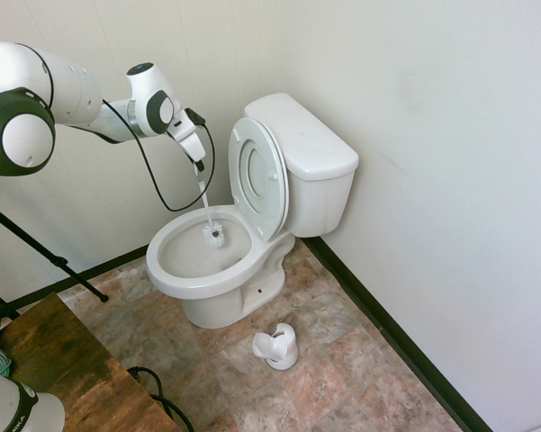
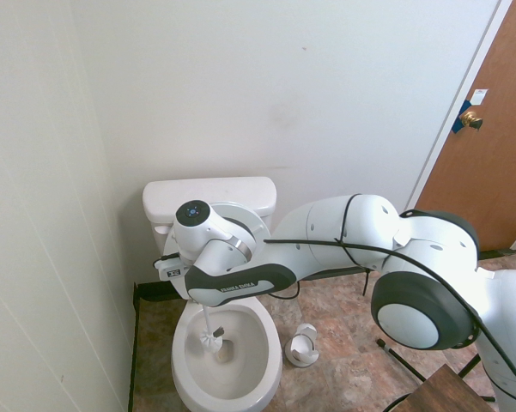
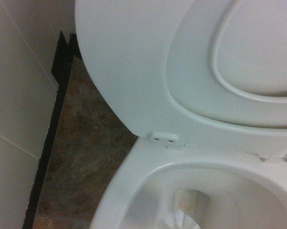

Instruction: Clean the toilet

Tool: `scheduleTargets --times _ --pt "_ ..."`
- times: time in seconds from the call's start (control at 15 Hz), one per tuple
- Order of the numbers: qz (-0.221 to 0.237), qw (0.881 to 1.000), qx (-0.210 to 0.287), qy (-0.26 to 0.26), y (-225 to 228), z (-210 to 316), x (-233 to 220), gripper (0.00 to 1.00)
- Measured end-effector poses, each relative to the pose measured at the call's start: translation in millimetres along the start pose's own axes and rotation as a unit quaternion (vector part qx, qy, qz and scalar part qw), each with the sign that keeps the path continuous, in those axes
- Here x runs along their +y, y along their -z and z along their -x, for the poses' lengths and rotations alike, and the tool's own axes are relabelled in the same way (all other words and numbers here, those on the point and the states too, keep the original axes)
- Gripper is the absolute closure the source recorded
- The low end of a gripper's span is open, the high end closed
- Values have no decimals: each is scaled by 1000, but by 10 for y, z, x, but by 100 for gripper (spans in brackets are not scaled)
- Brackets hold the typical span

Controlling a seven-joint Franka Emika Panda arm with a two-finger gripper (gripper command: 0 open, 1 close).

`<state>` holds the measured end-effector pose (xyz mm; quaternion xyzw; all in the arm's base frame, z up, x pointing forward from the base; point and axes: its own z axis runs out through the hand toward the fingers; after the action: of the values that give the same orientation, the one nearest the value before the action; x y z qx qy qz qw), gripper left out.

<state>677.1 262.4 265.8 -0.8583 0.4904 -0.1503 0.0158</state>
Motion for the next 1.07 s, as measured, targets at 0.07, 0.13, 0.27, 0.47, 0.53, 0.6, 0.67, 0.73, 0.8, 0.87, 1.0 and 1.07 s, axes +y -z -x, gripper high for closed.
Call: scheduleTargets --times 0.07,0.13,0.27,0.47,0.53,0.6,0.67,0.73,0.8,0.87,1.0,1.07 --pt "2 1000 -2 2 -106 35 -28 100" --pt "4 1000 -4 4 -211 67 -55 100" --pt "4 1000 -6 3 -373 90 -118 100" --pt "1 1000 -5 -4 -561 55 -240 100" --pt "1 1000 -1 -9 -623 3 -272 100" --pt "0 1000 4 -16 -676 -72 -295 100" --pt "-1 1000 8 -23 -722 -154 -306 100" --pt "0 999 13 -30 -760 -236 -301 100" --pt "2 999 20 -39 -799 -328 -285 100" --pt "5 998 27 -48 -837 -422 -256 100" --pt "7 997 38 -63 -888 -579 -208 100" --pt "7 997 40 -67 -913 -623 -188 100"
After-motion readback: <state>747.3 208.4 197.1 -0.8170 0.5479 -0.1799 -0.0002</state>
